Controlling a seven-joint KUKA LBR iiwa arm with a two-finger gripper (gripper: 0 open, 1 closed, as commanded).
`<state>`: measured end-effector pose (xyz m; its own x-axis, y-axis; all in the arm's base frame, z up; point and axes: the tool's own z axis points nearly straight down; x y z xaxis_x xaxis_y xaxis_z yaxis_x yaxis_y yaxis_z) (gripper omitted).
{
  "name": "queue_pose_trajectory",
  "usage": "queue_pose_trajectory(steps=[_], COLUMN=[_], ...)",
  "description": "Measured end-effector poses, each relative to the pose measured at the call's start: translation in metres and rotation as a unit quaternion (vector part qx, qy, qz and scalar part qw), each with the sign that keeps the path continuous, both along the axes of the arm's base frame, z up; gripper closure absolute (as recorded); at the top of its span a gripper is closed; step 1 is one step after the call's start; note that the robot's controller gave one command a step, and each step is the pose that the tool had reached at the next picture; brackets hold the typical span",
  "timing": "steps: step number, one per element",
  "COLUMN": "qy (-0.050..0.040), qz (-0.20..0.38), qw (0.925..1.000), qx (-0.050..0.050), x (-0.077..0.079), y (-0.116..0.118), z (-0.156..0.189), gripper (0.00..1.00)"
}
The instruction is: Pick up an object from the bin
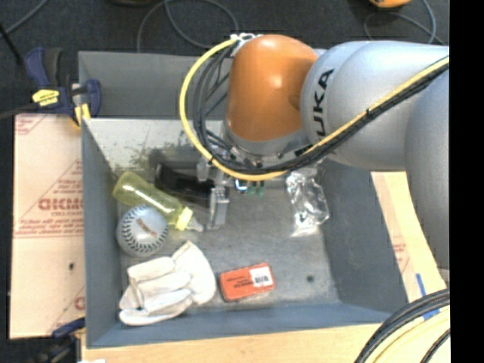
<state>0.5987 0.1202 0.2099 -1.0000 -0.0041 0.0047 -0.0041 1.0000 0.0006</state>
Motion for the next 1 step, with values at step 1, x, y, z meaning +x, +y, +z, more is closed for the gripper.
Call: queue_pose_trajectory(steps=[1], qy=[-0.0042], qz=[-0.001], qw=[1.0000], qx=[0.000], x=[0.0014], y=[-0.0007], z=[0.0053], gripper=[0.00])
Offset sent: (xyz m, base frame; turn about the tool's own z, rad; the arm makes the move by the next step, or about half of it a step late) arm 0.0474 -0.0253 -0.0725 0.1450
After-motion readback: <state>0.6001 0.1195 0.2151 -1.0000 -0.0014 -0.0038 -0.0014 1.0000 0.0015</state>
